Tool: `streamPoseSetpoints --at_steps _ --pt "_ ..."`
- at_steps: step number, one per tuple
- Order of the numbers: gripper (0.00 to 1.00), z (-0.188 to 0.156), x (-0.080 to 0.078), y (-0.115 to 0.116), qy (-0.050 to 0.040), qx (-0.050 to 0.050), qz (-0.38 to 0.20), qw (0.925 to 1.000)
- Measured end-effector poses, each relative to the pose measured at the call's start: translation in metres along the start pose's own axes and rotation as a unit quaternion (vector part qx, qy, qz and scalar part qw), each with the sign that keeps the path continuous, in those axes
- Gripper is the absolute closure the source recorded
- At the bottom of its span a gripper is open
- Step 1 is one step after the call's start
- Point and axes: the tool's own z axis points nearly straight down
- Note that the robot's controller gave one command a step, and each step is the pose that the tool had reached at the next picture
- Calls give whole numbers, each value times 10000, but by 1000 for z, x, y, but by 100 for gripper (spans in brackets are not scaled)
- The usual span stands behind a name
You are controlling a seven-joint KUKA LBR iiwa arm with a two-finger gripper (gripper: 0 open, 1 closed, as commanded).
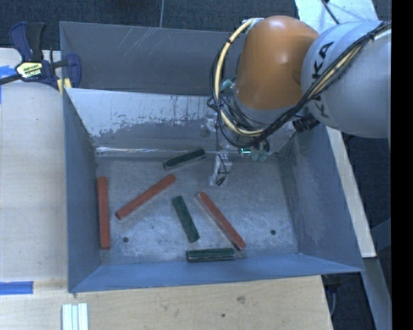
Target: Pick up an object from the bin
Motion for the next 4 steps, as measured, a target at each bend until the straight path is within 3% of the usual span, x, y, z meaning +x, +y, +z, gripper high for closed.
streamPoseSetpoints --at_steps 1,2,3,4 --pt "0 114 13 25 -45 -2 -411 9991" --pt "0 86 14 100 -58 -21 -830 9965" --pt "0 112 29 122 -20 0 -1694 9855" --pt "100 110 28 122 -37 -4 -1675 9859"
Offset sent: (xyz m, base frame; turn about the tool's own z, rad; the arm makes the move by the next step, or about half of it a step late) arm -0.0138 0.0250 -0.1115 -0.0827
